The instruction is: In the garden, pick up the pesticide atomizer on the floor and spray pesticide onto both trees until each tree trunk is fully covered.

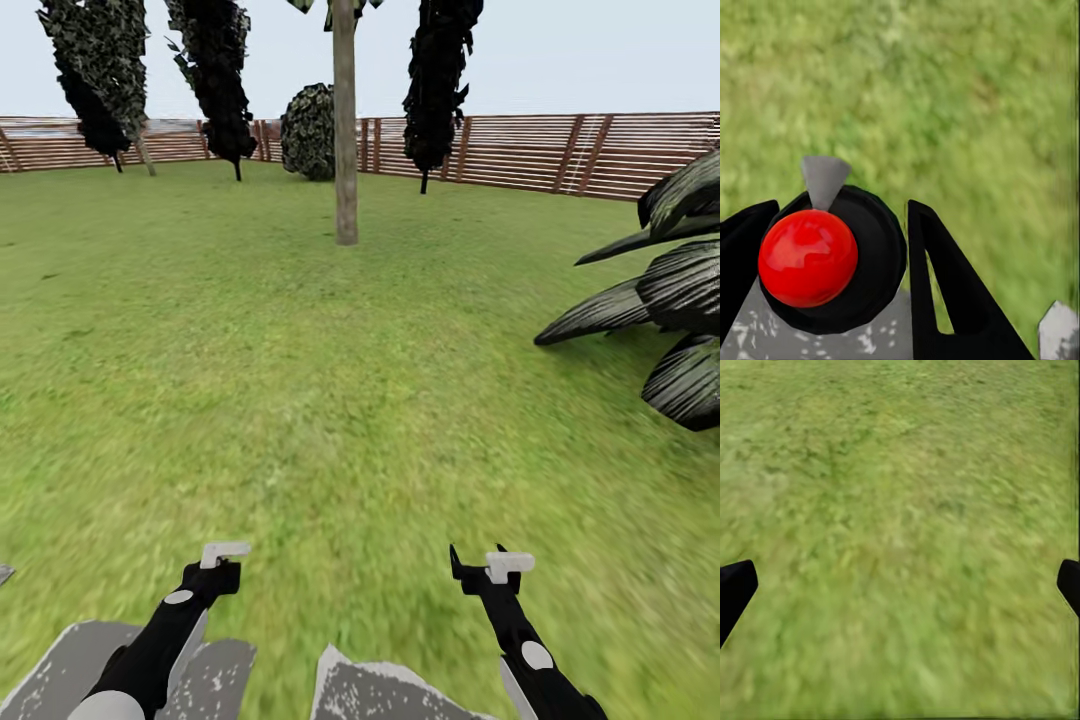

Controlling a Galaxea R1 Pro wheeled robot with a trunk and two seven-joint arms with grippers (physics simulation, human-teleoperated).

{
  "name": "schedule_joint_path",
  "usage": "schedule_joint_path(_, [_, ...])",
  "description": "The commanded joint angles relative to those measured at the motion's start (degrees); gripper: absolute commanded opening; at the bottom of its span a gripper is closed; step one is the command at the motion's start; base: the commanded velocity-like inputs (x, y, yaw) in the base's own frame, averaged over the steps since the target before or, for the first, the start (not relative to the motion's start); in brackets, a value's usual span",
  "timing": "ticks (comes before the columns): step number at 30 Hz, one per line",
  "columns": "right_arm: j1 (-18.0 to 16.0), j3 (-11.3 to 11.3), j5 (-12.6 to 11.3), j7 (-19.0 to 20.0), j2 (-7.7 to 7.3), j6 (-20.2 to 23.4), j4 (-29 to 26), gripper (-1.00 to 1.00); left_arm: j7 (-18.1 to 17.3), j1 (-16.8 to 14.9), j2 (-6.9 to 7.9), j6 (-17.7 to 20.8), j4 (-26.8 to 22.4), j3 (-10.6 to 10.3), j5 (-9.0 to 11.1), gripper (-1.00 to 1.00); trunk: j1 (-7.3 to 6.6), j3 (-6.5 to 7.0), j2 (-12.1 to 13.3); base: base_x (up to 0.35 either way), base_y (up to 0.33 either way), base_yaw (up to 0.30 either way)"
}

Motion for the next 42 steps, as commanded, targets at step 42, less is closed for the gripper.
schedule_joint_path(42, [0.0,0.1,0.0,0.1,0.07,0.0,1.7,1.00,0.1,0.0,0.00,0.0,0.0,0.1,0.0,-1.00,0.00,2.12,0.0,0.090,0.072,-0.124])
